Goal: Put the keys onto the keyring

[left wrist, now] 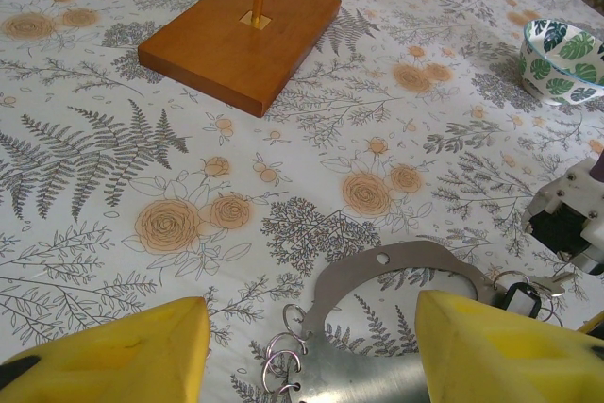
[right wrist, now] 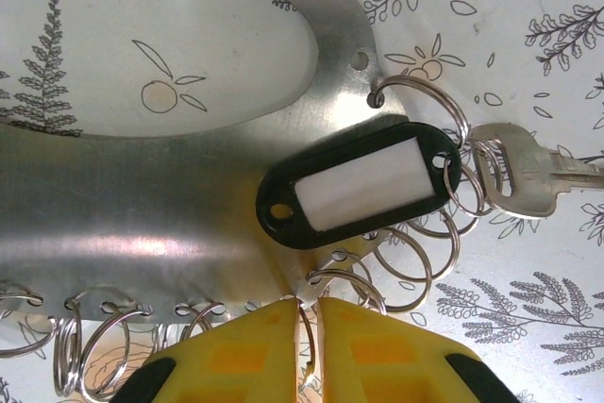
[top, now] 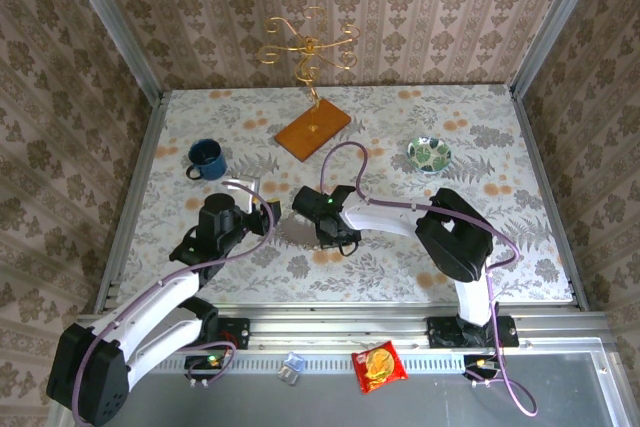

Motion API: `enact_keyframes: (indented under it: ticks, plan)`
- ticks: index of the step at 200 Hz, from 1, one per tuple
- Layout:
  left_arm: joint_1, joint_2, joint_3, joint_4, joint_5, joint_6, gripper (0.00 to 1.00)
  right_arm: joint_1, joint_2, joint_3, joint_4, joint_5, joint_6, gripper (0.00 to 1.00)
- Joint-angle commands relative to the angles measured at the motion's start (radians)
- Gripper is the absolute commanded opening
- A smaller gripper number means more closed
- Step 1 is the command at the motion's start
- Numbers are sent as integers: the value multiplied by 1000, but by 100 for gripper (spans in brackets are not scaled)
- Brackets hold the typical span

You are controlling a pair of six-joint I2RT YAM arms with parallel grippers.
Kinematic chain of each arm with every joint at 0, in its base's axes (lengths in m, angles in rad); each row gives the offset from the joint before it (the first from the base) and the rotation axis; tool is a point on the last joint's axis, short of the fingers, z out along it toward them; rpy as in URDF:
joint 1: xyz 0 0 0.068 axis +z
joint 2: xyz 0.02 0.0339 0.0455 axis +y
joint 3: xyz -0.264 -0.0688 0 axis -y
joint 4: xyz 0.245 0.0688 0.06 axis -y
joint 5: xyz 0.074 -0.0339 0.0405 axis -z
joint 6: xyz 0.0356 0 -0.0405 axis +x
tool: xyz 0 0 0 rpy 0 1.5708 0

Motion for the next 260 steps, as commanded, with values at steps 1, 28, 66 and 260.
enact_keyframes:
  ticks: [1,28,66,260]
  plan:
    - [8,-8,17,-5,-9,-13,60,5,4,30,-36,-21,1,15]
    - [9,-7,17,-5,-8,-14,60,5,2,36,-41,-28,3,16]
    - [9,-7,17,-8,-7,-12,60,5,5,37,-47,-28,0,14]
    - [9,-11,19,-16,-7,-7,60,2,20,46,-63,-31,0,0]
